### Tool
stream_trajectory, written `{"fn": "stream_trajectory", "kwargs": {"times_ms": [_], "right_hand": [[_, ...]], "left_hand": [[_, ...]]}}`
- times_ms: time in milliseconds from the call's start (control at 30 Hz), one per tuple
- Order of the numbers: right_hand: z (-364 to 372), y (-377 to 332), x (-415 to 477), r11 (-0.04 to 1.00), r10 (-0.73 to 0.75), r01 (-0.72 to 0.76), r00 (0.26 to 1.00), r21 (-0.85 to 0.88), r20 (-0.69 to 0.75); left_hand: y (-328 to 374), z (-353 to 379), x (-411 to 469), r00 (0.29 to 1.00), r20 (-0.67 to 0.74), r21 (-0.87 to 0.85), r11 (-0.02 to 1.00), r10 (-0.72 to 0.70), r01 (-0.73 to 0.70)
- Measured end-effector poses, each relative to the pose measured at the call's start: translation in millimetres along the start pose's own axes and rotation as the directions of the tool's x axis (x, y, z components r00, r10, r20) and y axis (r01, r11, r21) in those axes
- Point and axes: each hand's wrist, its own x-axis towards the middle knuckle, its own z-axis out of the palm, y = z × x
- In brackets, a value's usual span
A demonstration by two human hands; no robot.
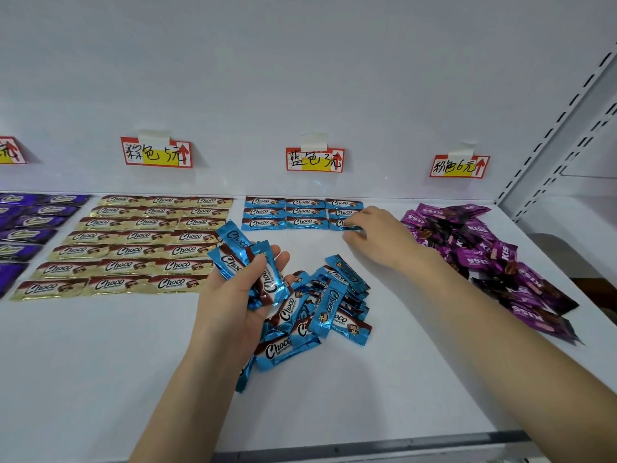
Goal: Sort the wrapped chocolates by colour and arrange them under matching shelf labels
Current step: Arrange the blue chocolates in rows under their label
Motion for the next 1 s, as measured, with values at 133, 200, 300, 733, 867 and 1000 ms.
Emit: {"fn": "stream_trajectory", "kwargs": {"times_ms": [133, 200, 300, 733, 867, 1000], "right_hand": [[-4.3, -0.2, 7.2, 0.999, 0.033, -0.033, 0.999, 0.003, -0.011], [-4.2, -0.1, 12.2, 0.999, 0.034, -0.034, 0.999, -0.01, 0.04], [-2.3, -1.3, 16.5, 0.999, 0.03, -0.028, 0.996, -0.025, 0.089], [4.1, 0.4, 1.7, 1.0, -0.017, 0.017, 0.999, -0.007, -0.043], [6.1, 0.4, 0.7, 1.0, -0.01, 0.009, 1.0, -0.019, -0.026], [6.8, 0.2, 1.0, 1.0, -0.002, 0.002, 1.0, -0.025, -0.027]], "left_hand": [[0.4, -0.1, -0.4, 1.0, -0.004, 0.004, 1.0, 0.0, 0.0], [0.7, -0.1, -0.9, 1.0, -0.004, 0.0, 1.0, 0.0, 0.0], [0.9, -0.8, -1.0, 1.0, -0.001, 0.005, 1.0, 0.006, -0.006], [2.4, -3.8, -1.3, 1.0, 0.004, -0.032, 0.999, -0.015, 0.015], [3.4, -4.5, -3.8, 0.999, 0.037, -0.067, 0.998, -0.017, 0.02], [4.3, -2.6, -7.9, 0.999, 0.043, -0.014, 1.0, 0.007, -0.007]]}}
